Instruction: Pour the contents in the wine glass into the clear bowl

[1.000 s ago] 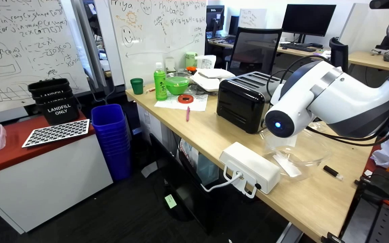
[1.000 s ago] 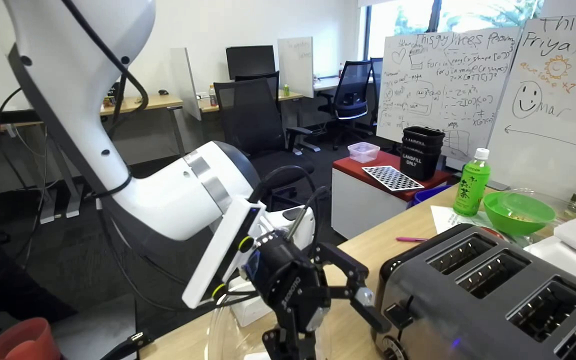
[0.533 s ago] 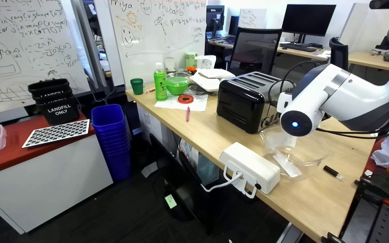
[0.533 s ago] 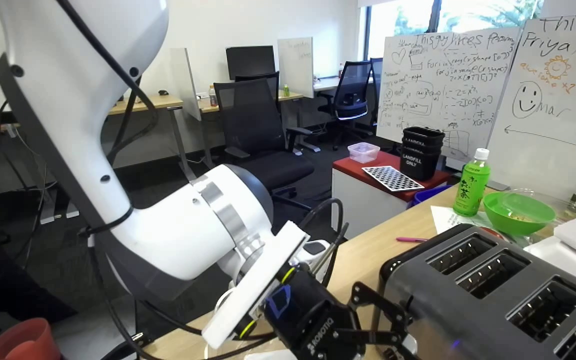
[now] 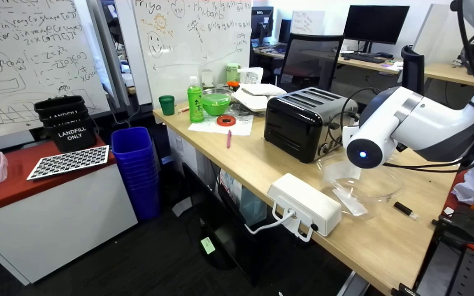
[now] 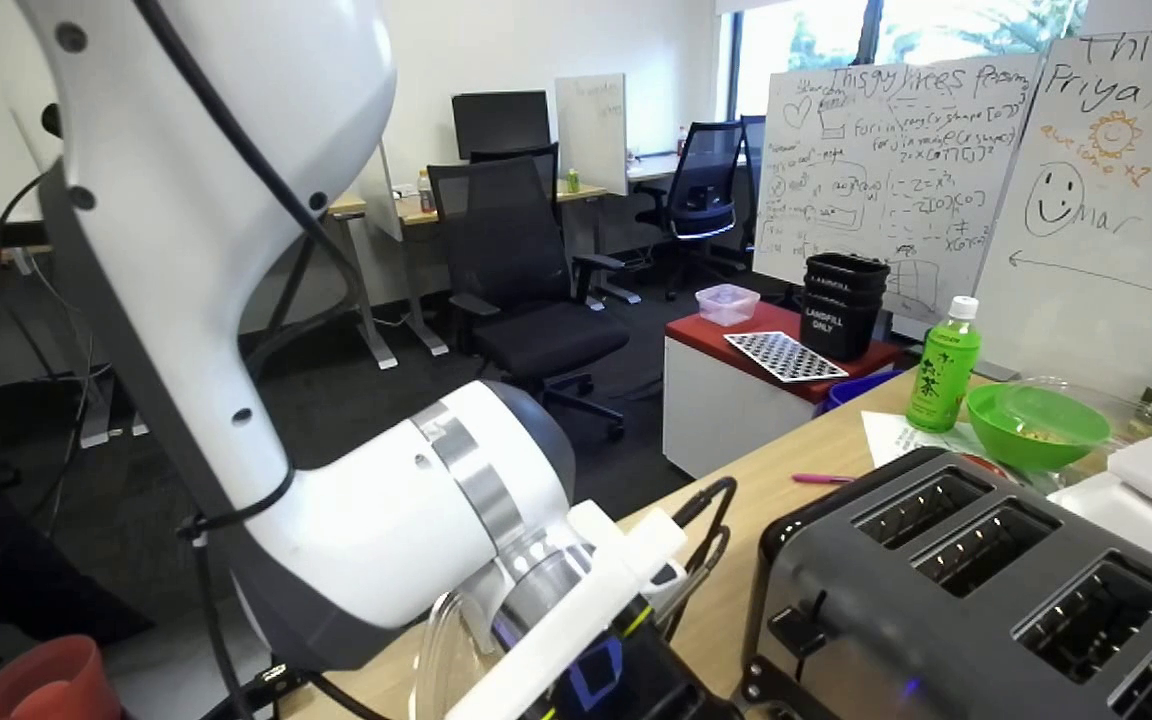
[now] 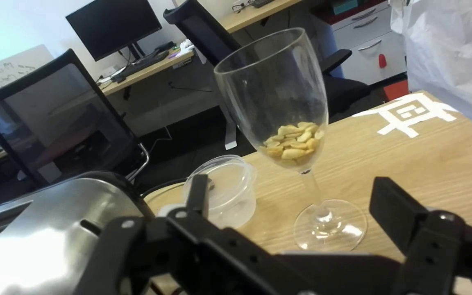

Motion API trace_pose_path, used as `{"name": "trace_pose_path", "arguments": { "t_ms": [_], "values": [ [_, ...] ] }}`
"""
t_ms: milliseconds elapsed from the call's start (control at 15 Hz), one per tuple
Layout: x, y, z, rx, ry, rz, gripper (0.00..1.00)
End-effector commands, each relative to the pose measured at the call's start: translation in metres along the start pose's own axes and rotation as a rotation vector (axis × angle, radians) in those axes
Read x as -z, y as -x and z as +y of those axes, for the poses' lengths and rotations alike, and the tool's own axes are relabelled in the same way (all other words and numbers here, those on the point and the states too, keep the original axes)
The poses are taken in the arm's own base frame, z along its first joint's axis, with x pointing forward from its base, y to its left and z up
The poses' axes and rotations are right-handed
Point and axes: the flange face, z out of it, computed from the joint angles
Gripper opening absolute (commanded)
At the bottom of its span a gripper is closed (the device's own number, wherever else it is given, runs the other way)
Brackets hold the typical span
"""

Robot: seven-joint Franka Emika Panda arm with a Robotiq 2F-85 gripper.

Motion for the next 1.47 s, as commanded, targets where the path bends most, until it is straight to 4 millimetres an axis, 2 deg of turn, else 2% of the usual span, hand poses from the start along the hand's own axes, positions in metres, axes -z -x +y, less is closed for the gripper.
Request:
{"name": "trace_pose_path", "arguments": {
  "t_ms": [0, 467, 1067, 1400],
  "values": [
    [-0.019, -0.004, 0.003, 0.072, -0.019, 0.009, 1.0],
    [-0.044, -0.008, 0.003, 0.153, -0.094, 0.118, 1.0],
    [-0.047, 0.006, -0.003, 0.104, -0.13, 0.23, 1.0],
    [-0.052, 0.026, -0.011, 0.06, -0.145, 0.243, 1.0]
  ]
}}
